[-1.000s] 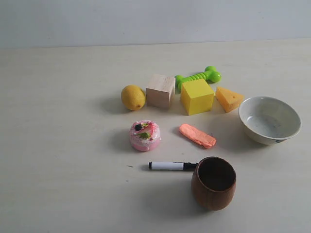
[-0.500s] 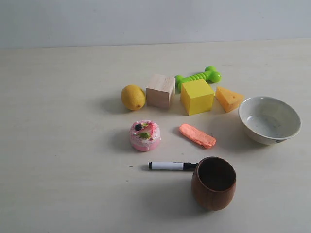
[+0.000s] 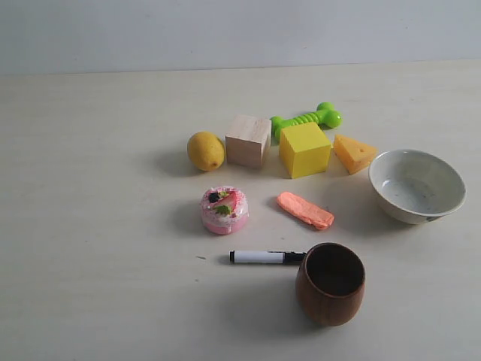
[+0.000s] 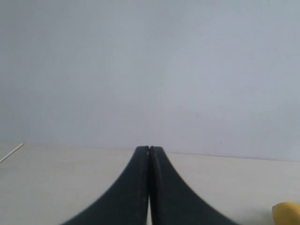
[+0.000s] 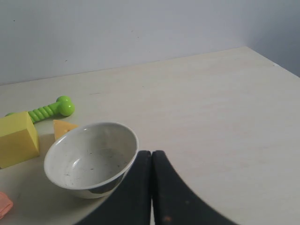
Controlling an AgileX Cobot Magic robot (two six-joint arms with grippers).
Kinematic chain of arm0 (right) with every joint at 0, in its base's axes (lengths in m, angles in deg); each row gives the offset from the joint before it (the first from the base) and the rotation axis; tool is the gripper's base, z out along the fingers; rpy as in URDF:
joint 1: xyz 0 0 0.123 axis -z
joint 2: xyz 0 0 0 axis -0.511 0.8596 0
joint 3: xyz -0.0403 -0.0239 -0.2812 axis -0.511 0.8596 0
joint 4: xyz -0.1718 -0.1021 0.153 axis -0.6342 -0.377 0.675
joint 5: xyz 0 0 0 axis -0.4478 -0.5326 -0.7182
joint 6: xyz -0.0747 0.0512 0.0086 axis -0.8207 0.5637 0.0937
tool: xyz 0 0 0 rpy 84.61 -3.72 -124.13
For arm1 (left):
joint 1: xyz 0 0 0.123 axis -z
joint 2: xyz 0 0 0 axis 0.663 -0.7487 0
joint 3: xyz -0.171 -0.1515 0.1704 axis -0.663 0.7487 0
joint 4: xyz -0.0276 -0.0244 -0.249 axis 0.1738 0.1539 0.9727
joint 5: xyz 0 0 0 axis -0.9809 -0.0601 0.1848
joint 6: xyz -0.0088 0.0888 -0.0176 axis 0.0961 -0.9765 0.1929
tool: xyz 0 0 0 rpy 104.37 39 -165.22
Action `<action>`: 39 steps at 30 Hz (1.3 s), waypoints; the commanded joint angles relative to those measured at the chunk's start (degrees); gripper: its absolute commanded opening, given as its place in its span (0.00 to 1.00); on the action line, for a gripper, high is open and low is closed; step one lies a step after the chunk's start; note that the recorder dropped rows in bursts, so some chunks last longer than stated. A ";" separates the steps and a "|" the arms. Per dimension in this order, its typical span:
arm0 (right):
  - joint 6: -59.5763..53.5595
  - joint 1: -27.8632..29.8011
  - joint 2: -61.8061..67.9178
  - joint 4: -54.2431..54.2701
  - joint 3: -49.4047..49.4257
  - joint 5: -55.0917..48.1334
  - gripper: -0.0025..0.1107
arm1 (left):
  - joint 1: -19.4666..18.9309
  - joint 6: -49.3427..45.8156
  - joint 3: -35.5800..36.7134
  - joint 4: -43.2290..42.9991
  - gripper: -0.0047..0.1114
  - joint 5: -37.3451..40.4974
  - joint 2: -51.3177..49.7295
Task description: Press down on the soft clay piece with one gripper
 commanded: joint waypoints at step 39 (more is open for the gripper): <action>-0.26 -0.05 -0.37 -0.24 0.24 0.51 0.02 | 0.11 -56.31 -38.32 50.17 0.04 48.09 -36.49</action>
